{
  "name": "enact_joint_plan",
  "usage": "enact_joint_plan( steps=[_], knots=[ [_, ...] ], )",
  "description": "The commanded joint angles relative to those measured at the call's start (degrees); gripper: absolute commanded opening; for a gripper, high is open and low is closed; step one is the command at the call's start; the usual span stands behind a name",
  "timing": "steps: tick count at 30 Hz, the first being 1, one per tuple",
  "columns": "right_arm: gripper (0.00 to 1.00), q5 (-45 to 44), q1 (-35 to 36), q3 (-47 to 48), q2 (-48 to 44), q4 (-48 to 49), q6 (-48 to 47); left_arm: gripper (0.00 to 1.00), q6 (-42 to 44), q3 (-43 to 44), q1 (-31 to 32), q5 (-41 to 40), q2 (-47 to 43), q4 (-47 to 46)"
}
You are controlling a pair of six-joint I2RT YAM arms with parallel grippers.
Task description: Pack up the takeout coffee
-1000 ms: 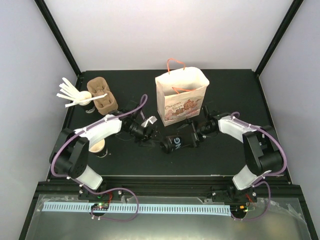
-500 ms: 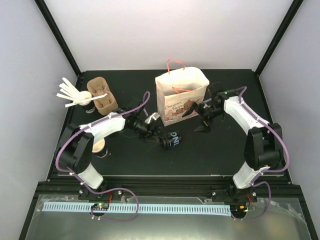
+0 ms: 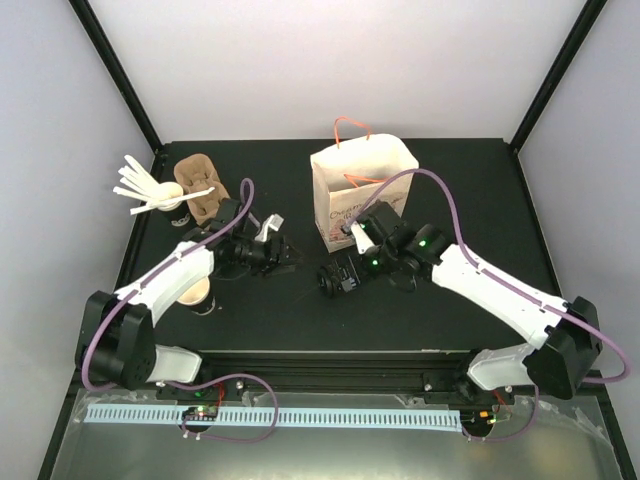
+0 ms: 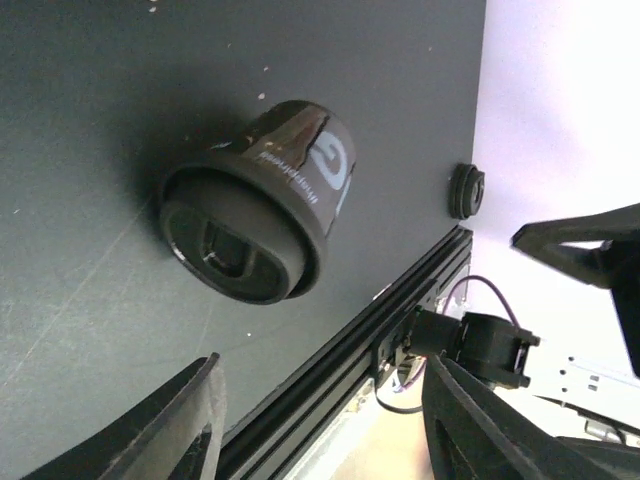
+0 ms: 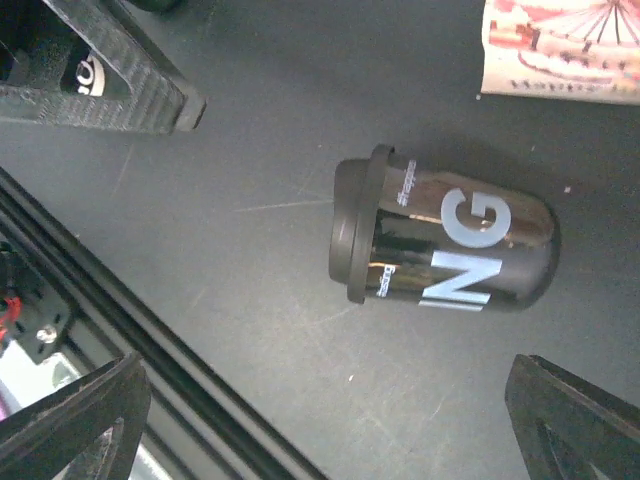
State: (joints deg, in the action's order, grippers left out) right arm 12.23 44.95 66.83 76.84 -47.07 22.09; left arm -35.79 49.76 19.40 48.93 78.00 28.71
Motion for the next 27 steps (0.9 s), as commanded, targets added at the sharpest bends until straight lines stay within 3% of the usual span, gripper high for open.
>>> enact_joint_plan(
  steps=[1,6,10,17,24,27],
  knots=[
    [1.0,-9.0,1.8,2.8,2.2,3.2,-6.2,0.55,0.3,-3.2,-0.7,-0.4,-0.3,-0.1],
    [1.0,-8.4,2.3,10.5,10.8,-0.2,-6.8,0.55,1.5,-4.6,-0.8,-3.0,-1.8,-1.6],
    [1.0,-14.7,4.9,11.9,14.5,0.0,-3.4,0.56,2.8,-4.7,-0.8,-6.9,-2.3,-2.2],
    [1.0,-15.3,4.8,-2.7,7.6,12.0,-0.6,0.58,-1.1,-15.0,0.8,-10.4,-9.1,-16.5],
    [0.96,-14.3,4.8,-7.0,8.8,14.5,-0.5,0.61,-9.5,-25.0,7.7,-16.9,-12.7,-32.9],
    [0.95,-14.6,3.4,-9.0,7.4,16.5,-0.8,0.57,-10.8,-27.1,9.6,-18.1,-10.9,-37.2]
  ],
)
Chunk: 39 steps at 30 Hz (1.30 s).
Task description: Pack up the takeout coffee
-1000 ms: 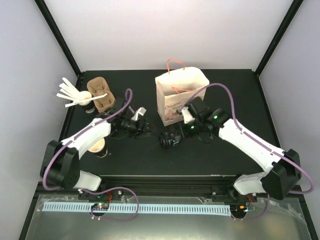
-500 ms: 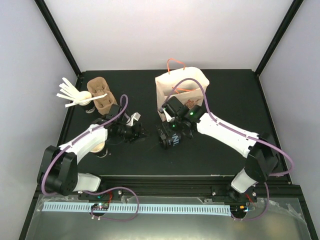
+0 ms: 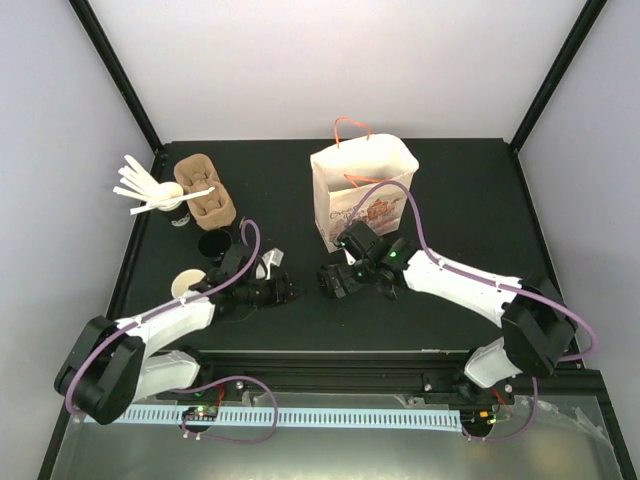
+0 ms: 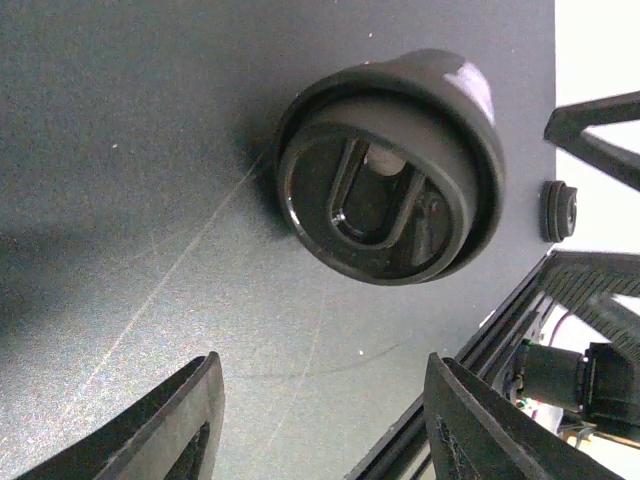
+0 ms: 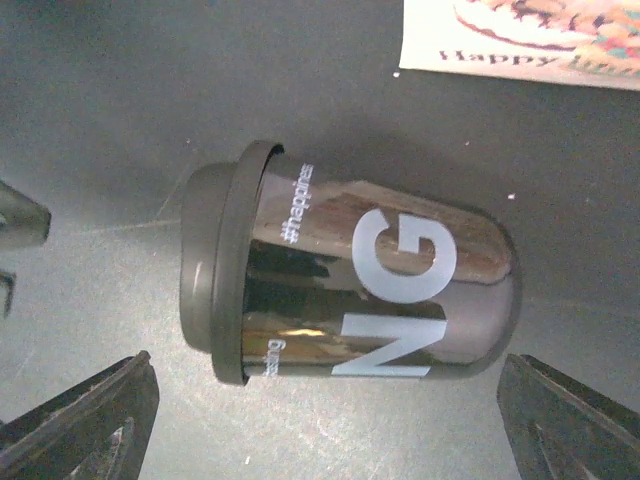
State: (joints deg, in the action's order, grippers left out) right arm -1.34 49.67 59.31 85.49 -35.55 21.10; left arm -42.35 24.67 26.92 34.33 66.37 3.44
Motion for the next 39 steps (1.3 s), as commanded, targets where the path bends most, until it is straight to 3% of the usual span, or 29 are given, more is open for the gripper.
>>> enact_joint_plan(
  steps=[1,9,13,19,31,39],
  knots=[
    [0.94,1.0,-2.5,-2.3,-2.3,6.1,-0.1,0.55,-4.1,-2.1,2.6,-3.7,1.8,-13.0],
    [0.94,6.2,-6.5,-3.2,-4.1,7.9,-1.9,0.5,-7.3,-2.4,7.3,-1.7,10.0,-28.4],
    [0.72,17.2,-13.2,-7.7,-4.9,13.7,-0.2,0.42,-8.4,-0.5,8.2,-1.5,13.8,-31.6],
    [0.69,23.9,-20.2,-12.3,-4.0,18.4,-0.8,0.42,-8.5,1.6,9.6,-2.6,16.7,-32.9],
    [0.56,36.9,-23.3,-16.0,4.9,30.7,3.7,0.41,-9.4,8.2,11.0,0.8,23.0,-36.0],
    [0.52,46.6,-28.1,-20.6,7.0,38.6,9.1,0.41,-9.0,14.5,12.1,1.2,23.6,-32.9]
  ],
)
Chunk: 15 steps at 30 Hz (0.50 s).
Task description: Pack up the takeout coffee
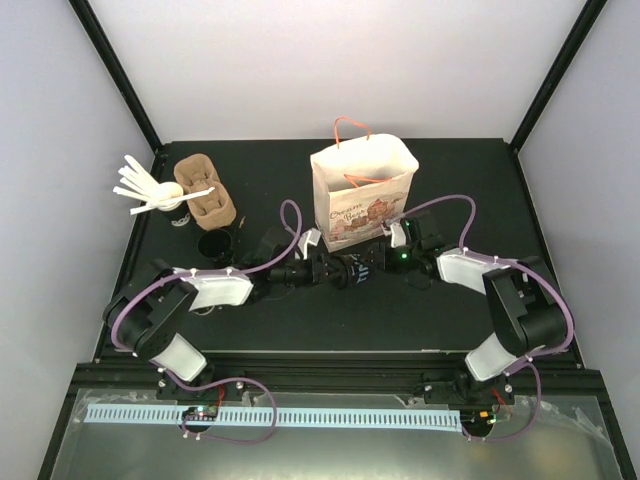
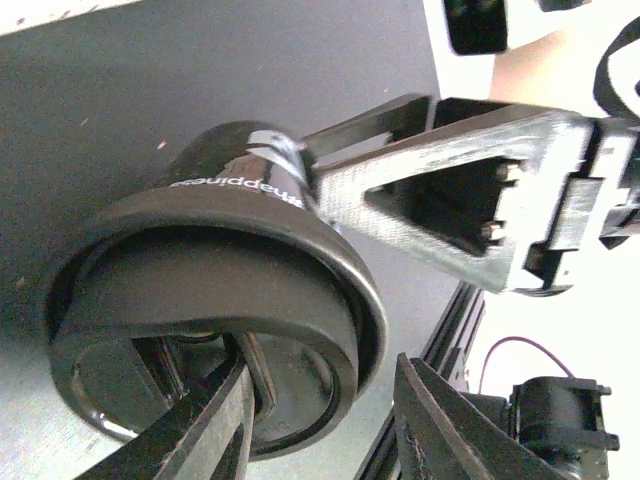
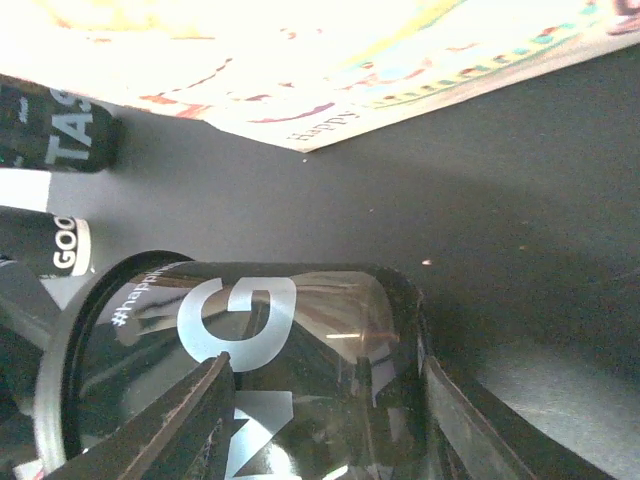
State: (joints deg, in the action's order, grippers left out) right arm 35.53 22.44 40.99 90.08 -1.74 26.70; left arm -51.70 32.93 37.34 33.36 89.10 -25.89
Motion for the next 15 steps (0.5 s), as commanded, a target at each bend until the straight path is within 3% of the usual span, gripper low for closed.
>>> enact_joint_plan(
  steps=[1,5,15],
  knots=[
    [0.52,11.2,-1.7,-2.7,2.8,5.7,4.4,0.41,0.2,7.1,1.9,2.3,1.0,-3.3],
    [0.52,14.6,-3.5,-3.9,3.3,8.4,6.7,0.41,0.1,11.1,3.2,2.7,1.9,-1.0],
    [0.55,11.9,-6.4,-3.4,3.0,2.4,1.5,0.42,1.6,21.6,6.6,3.8,9.2,6.0]
  ],
)
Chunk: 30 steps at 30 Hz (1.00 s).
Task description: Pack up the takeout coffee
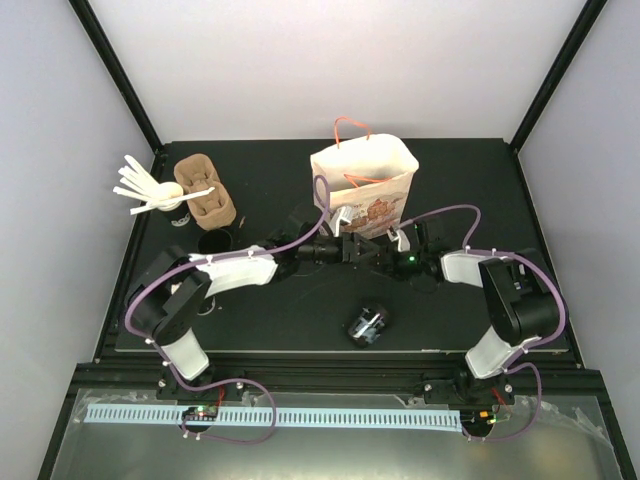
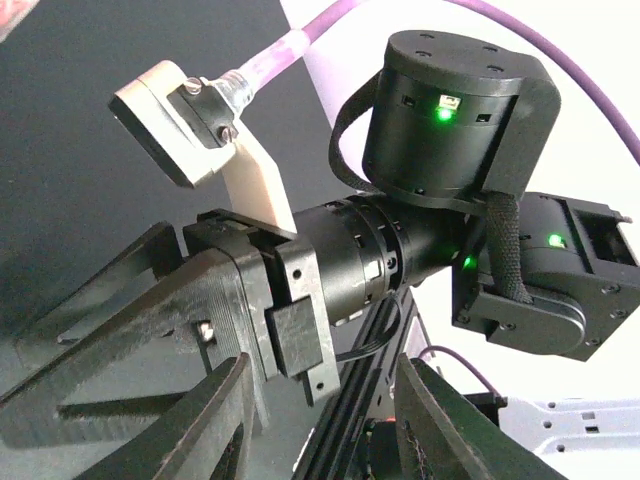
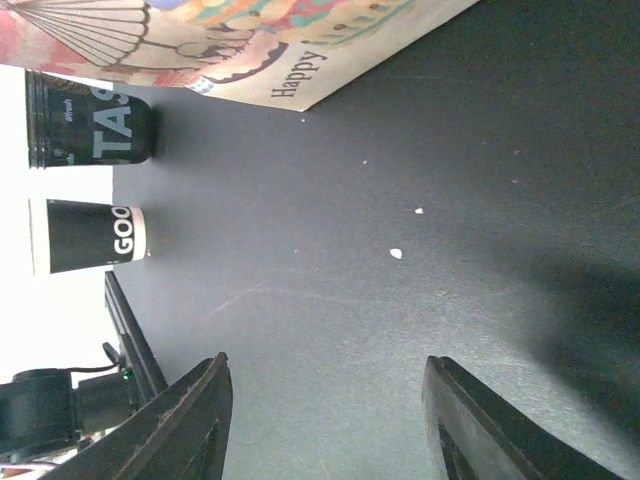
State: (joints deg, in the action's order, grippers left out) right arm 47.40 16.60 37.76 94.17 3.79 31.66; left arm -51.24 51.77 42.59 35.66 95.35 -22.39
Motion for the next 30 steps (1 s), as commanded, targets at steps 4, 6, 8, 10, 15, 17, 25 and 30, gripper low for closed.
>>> enact_joint_plan(
  steps=[4,6,8,10,15,17,25,30],
  knots=[
    [0.68,-6.2,-0.5,-0.5,-6.6,-10.4,-9.0,0.42,3.5,2.2,2.1,-0.6,0.8,5.5],
    [0.73,-9.9,-0.6,0.3,-10.4,-15.9,-12.1,0.44,6.9,1.9,2.0,-2.7,-1.9,10.5],
    [0.82,-14.2,-0.1,1.3,-14.6,-21.9,-14.6,0.48,11.6,1.9,2.1,-5.2,-5.7,17.9],
    [0.92,-17.8,1.0,1.4,-18.7,-26.7,-15.7,0.57,17.2,1.5,2.5,-6.0,-9.0,24.3],
    [1.0,-22.6,7.4,-2.3,-27.9,-29.6,-10.1,0.82,28.4,-1.1,4.8,-11.8,-15.3,36.2],
    [1.0,-25.6,10.1,-3.5,-31.4,-31.0,-7.7,0.81,26.6,-2.7,5.0,-11.3,-15.8,36.4],
    [1.0,-42.1,15.3,-4.3,-33.1,-38.0,0.2,0.8,17.8,-12.7,11.1,-10.2,-17.8,22.0],
    [1.0,-48.3,22.4,-2.5,-29.1,-41.8,2.9,0.82,19.2,-13.8,13.1,-12.1,-19.0,21.1]
  ],
)
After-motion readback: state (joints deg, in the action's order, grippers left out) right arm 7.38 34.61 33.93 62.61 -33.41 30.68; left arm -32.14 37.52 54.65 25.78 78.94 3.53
